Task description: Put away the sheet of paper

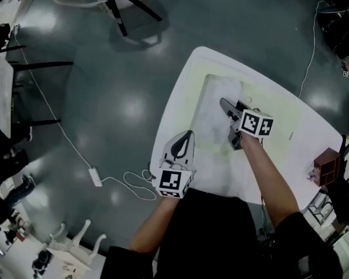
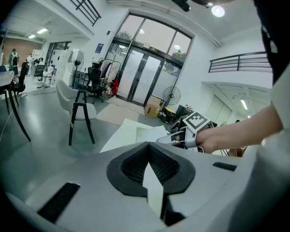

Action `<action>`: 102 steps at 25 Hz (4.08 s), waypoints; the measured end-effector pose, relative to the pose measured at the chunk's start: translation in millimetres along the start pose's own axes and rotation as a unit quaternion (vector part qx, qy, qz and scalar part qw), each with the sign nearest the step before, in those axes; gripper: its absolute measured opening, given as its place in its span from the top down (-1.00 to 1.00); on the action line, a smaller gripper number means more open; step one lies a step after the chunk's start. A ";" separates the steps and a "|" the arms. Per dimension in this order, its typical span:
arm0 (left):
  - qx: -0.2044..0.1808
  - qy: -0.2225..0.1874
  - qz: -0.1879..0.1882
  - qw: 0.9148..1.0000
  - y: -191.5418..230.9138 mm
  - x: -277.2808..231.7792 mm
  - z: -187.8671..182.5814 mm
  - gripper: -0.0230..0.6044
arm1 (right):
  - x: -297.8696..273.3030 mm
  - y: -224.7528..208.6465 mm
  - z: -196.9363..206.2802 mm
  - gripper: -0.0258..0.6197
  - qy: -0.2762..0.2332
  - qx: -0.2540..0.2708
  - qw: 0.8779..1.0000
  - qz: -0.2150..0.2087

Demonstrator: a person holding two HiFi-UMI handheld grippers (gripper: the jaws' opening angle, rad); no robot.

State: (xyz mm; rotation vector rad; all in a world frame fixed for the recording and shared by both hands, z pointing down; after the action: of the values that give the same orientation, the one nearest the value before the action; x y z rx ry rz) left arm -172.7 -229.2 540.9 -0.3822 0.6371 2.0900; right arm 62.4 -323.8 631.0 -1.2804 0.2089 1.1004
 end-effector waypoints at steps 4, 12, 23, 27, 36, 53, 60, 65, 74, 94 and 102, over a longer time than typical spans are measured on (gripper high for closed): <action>-0.008 -0.005 0.008 1.000 -4.0 -3.7 -1.5 0.92 | 6.9 -13.0 -25.3 0.36 -0.046 -0.005 0.999 0.018; -0.020 0.006 0.008 1.000 -7.4 -0.5 0.3 0.92 | -8.8 -29.2 -29.7 0.63 -0.035 -0.004 0.998 0.055; -0.019 0.002 0.008 1.000 -2.3 4.6 0.9 0.92 | -10.2 -38.4 -27.3 0.56 -0.034 0.001 0.997 0.069; -0.023 0.000 0.013 1.000 2.7 4.1 0.5 0.92 | 2.1 -33.1 -24.8 0.44 -0.032 0.008 0.998 0.061; -0.031 -0.004 0.037 0.999 -2.8 -5.6 1.5 0.92 | 81.5 -36.9 -1.7 0.38 -0.044 0.044 0.996 0.060; -0.106 -0.053 0.070 0.991 -113.0 59.4 -28.4 0.92 | 328.9 -19.9 105.7 0.91 -0.208 0.026 0.976 0.061; -0.159 -0.100 0.087 0.978 -210.7 126.4 -17.6 0.92 | 460.9 -35.2 174.3 0.91 -0.257 0.122 0.955 0.081; -0.164 -0.125 0.081 0.975 -287.2 198.5 19.5 0.92 | 527.9 -48.1 234.4 0.92 -0.308 0.135 0.939 0.068; -0.183 -0.134 0.058 0.972 -345.8 311.0 79.4 0.92 | 586.7 -39.0 328.4 0.92 -0.314 0.176 0.932 0.047; -0.182 -0.176 -0.024 0.967 -312.2 385.3 100.4 0.92 | 569.4 -0.6 353.9 0.92 -0.285 0.238 0.928 0.022; -0.173 -0.179 -0.014 0.968 -333.7 377.5 110.4 0.92 | 576.9 -14.5 365.2 0.92 -0.277 0.233 0.931 0.038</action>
State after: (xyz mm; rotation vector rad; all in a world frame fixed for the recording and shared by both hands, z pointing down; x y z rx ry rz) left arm -108.6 244.8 347.8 -0.1935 0.0522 2.1710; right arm 211.1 292.9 378.1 -0.5126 0.0824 1.3384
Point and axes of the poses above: the fingertips, and each gripper's own axes: x backward along the fingers, y to its left, z out of its underside, the point moved 8 cm from there along x, backward along the fingers, and after that the axes turned 6 degrees about -x, right-handed, at the moved point
